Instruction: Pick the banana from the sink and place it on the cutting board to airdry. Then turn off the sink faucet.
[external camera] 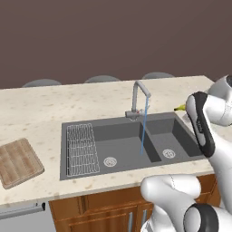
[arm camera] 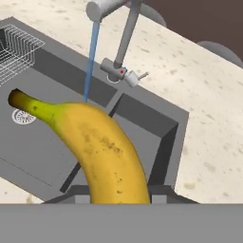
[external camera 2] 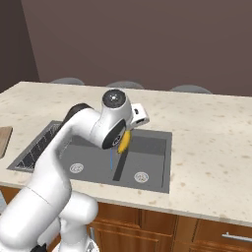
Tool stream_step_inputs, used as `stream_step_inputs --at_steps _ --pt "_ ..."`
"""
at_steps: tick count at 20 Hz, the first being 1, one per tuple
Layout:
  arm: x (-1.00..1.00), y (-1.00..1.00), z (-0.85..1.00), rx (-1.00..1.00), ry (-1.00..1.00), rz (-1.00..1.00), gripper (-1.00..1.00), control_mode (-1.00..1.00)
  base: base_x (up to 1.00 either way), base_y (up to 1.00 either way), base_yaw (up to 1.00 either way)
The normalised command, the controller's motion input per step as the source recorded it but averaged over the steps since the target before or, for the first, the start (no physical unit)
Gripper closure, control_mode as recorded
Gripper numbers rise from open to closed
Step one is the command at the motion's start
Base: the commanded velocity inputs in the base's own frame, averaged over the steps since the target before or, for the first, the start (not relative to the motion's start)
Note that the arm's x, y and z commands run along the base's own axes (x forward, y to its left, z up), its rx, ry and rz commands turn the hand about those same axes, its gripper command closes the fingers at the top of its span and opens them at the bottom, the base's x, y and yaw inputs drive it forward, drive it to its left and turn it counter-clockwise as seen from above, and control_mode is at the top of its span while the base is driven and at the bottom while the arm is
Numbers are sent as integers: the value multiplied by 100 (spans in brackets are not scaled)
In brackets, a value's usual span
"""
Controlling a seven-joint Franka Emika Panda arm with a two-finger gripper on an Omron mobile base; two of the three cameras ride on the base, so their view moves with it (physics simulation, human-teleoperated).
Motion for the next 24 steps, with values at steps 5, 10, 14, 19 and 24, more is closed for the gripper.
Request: stream_step_inputs --at_steps 5,10,14,19,24 --pt "-46 81 43 2 0 8 100 -100 0 0 0" --pt "-35 87 70 0 0 15 100 -100 0 0 0" --pt "-61 82 41 -2 -1 19 100 -100 0 0 0" --pt "-59 83 4 -5 -16 22 100 -100 0 0 0" --pt "-40 86 5 -8 -17 22 100 -100 0 0 0"
